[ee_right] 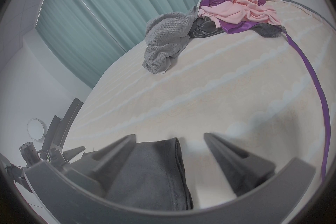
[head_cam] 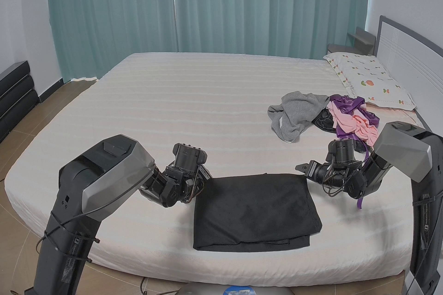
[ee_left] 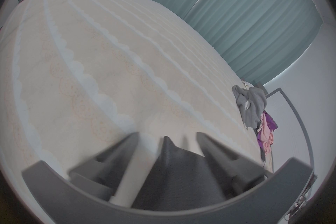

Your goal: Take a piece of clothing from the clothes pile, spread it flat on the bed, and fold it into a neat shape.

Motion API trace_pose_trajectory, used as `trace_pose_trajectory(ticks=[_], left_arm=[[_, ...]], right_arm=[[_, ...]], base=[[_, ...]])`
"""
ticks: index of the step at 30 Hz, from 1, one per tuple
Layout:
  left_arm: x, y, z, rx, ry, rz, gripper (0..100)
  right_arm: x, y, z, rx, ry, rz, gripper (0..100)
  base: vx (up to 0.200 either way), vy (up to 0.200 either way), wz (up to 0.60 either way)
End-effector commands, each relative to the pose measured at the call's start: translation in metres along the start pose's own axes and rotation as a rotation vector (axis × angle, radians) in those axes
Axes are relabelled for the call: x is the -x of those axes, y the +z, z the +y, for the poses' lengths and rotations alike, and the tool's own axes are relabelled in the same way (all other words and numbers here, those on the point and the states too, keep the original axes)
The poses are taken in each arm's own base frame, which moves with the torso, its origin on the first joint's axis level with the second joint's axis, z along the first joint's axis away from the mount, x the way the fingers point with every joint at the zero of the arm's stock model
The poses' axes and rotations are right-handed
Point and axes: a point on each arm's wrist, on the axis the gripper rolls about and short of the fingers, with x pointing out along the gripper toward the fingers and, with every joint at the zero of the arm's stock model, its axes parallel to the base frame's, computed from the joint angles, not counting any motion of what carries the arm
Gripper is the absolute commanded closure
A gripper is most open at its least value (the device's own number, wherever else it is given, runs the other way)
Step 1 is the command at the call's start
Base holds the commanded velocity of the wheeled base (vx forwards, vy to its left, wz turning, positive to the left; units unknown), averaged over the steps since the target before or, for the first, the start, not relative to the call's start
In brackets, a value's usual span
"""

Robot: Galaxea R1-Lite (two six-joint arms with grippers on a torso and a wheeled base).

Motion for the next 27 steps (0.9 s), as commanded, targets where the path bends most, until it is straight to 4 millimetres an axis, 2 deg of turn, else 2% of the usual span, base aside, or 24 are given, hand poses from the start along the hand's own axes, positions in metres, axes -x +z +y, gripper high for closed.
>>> trace_pose_trajectory(ticks=[1, 2, 3, 4, 5, 6, 8, 9, 13, 18, 22, 27], left_arm=[[0.012, 0.012, -0.007, 0.052, -0.015, -0.018, 0], [0.017, 0.018, -0.006, 0.081, -0.017, -0.022, 0], [0.017, 0.018, -0.006, 0.081, -0.017, -0.022, 0], [0.028, 0.027, -0.004, 0.107, -0.018, -0.023, 0], [0.029, 0.028, -0.003, 0.109, -0.017, -0.023, 0], [0.040, 0.033, 0.002, 0.113, -0.013, -0.009, 0], [0.047, 0.032, 0.005, 0.114, -0.010, 0.012, 0], [0.058, 0.031, 0.010, 0.117, -0.006, 0.042, 0], [0.078, 0.028, 0.017, 0.205, -0.015, 0.107, 0], [0.087, 0.026, 0.027, 0.252, -0.014, 0.127, 0], [0.091, 0.021, 0.035, 0.252, 0.003, 0.135, 0], [0.090, 0.022, 0.034, 0.254, -0.014, 0.122, 0]], right_arm=[[0.018, 0.007, -0.005, -0.016, -0.004, -0.001, 0], [0.029, 0.005, -0.007, -0.018, 0.011, 0.021, 0], [0.029, 0.005, -0.007, -0.018, 0.011, 0.021, 0], [0.053, -0.002, -0.011, -0.020, 0.069, 0.077, 0], [0.055, -0.004, -0.011, -0.019, 0.072, 0.087, 0], [0.071, -0.016, -0.014, -0.017, 0.083, 0.122, 0], [0.081, -0.025, -0.016, -0.018, 0.077, 0.137, 0], [0.093, -0.038, -0.018, -0.014, 0.078, 0.156, 0], [0.119, -0.065, -0.024, -0.008, 0.072, 0.167, 0], [0.124, -0.082, -0.038, -0.034, 0.054, 0.179, 0], [0.121, -0.086, -0.035, -0.082, 0.072, 0.170, 0], [0.115, -0.091, -0.030, -0.069, 0.087, 0.184, 0]], base=[[0.000, 0.000, 0.00], [0.000, 0.000, 0.00], [0.000, 0.000, 0.00], [0.000, 0.000, 0.00], [0.000, 0.000, 0.00], [0.000, 0.000, 0.00], [0.000, 0.000, 0.00], [0.000, 0.000, 0.00], [0.000, 0.000, 0.00], [0.000, 0.000, 0.00], [0.000, 0.000, 0.00], [0.000, 0.000, 0.00]])
